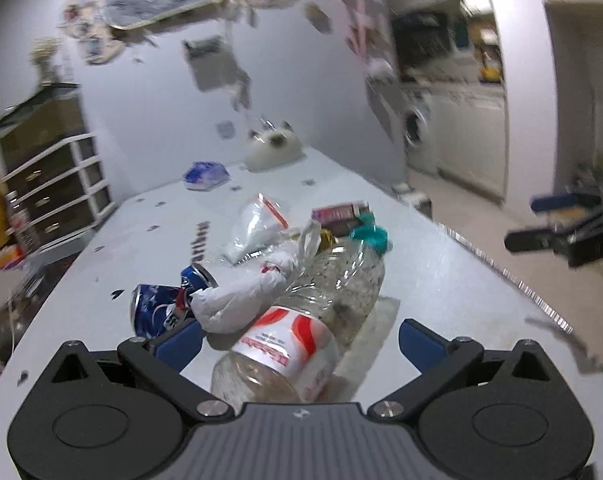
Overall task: Collect trash
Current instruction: 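Grasp the clear plastic bottle with the left tool while the right tool grasps the teal cap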
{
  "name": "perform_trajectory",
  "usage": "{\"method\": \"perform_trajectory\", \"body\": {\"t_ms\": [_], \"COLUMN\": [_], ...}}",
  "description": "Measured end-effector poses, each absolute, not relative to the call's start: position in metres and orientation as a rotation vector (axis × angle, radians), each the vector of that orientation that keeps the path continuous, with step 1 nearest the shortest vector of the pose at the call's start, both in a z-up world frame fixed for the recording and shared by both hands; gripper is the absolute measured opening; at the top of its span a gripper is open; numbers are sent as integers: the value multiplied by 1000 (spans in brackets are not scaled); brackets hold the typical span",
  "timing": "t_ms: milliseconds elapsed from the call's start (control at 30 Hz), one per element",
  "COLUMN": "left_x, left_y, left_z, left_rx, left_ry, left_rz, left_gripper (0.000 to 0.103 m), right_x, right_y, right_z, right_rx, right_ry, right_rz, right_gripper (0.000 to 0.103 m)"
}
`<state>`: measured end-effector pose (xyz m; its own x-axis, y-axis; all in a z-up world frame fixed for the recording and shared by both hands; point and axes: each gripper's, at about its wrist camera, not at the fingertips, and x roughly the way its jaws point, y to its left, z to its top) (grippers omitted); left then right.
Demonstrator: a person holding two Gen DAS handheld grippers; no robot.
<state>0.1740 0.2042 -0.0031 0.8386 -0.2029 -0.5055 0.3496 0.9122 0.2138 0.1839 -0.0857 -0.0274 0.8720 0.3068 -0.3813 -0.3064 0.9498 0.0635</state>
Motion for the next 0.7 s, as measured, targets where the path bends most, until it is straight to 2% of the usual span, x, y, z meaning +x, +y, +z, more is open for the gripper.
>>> {"method": "perform_trajectory", "body": {"t_ms": [100, 200, 400, 467, 700], "left_x": [197, 217, 232, 228, 195], "left_y": [209, 218, 227, 225, 210], "left_z": [-6, -12, -18, -17, -7], "left_rx": [342, 323, 239, 224, 205], "left_ry": [570, 646, 801, 834, 884], "left_rz": [-345, -346, -389, -394, -416], "left_gripper": [102, 92, 85, 85, 85], "right_x": [196, 208, 237, 252, 303], "right_y": [-77, -68, -57, -53, -34], "right_z": [-30, -31, -27, -27, -37], "right_rx": [-9, -20, -43, -48, -68], "right_ry": [402, 401, 390, 407, 461], "right_rz": [355, 360, 387, 385, 391], "right_gripper": [103, 103, 100, 94, 88]}}
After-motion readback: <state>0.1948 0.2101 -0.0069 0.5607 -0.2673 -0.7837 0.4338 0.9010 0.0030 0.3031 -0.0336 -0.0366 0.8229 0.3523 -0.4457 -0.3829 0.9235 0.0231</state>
